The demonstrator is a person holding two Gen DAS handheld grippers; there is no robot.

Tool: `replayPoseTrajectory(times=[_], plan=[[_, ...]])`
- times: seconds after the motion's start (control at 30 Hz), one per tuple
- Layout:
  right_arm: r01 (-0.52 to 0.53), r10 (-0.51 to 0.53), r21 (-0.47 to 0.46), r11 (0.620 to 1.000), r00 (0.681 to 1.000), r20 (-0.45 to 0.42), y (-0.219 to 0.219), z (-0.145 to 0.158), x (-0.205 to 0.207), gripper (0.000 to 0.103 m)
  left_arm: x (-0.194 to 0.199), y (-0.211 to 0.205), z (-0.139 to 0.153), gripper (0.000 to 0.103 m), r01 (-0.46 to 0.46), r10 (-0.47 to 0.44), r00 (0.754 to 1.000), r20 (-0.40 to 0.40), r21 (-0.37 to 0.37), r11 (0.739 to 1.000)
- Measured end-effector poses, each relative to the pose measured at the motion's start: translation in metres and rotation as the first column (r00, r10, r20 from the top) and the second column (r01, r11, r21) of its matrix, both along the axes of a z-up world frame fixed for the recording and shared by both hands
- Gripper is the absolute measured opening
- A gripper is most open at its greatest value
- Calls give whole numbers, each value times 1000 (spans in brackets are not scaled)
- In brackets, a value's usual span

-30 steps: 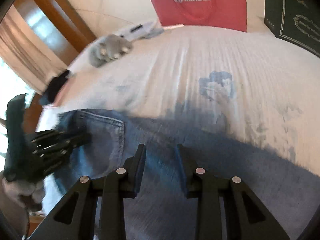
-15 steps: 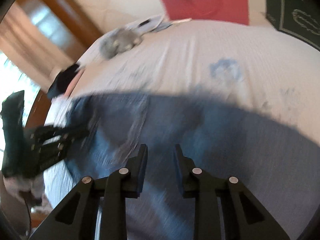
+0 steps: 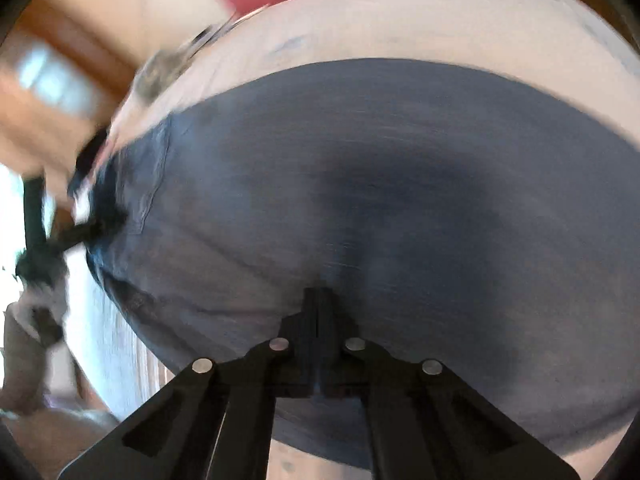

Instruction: Fold clothes

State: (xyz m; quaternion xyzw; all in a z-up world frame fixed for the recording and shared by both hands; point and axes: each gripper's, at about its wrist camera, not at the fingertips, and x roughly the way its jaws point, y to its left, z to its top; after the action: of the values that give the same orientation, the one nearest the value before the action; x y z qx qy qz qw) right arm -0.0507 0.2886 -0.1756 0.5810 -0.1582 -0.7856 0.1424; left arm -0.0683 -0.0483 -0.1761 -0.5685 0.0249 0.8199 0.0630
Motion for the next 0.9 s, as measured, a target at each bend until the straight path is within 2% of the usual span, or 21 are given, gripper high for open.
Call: replayPoseTrajectory(times=[0.07,0.17,0.27,0.4,0.47,0.5,0.63,0.67,0.7,0.73,0.77,0.83,0.9], plan=[[89,-89,-25,996,996,-6,28,1,8,0,2,3,1,31,2,-2,1000,-6,-26,1000],[171,-171,20,985,985,-30,56,7,16,0,4,2,1,36,-8,7,1000,-16,-37,999],[281,-280,9,960,959,-36,96,7,24,0,4,1,1,40,-19,18,1000,-22,-49,999],[381,-381,-2,924,924,-43,135,12,41,0,11,-6,11,39,-67,67,998,-16,-30,997],[411,-402,67,909,909,-111,145,31,51,14,21,-14,30,39,-85,83,994,-76,-17,996],[430,-418,65,901,897,-141,153,39,57,16,24,-20,36,39,-98,96,991,-95,-11,995],[574,-552,63,817,809,-202,207,59,93,27,32,-46,41,39,-171,168,981,-100,-27,985],[610,-587,77,789,784,-201,218,59,99,45,36,-53,40,39,-199,196,976,-98,-23,980],[644,-620,91,759,759,-200,230,58,106,58,40,-60,38,41,-228,225,970,-95,-14,974],[674,-648,97,733,734,-201,240,57,115,76,45,-67,37,49,-255,255,963,-90,10,967],[702,-676,104,705,709,-203,249,56,125,78,49,-72,36,56,-281,283,955,-86,27,959],[755,-730,106,647,653,-200,266,52,142,78,52,-76,32,59,-330,330,940,-86,23,944],[781,-761,97,617,623,-180,276,43,147,79,55,-80,28,68,-377,377,922,-86,19,926]])
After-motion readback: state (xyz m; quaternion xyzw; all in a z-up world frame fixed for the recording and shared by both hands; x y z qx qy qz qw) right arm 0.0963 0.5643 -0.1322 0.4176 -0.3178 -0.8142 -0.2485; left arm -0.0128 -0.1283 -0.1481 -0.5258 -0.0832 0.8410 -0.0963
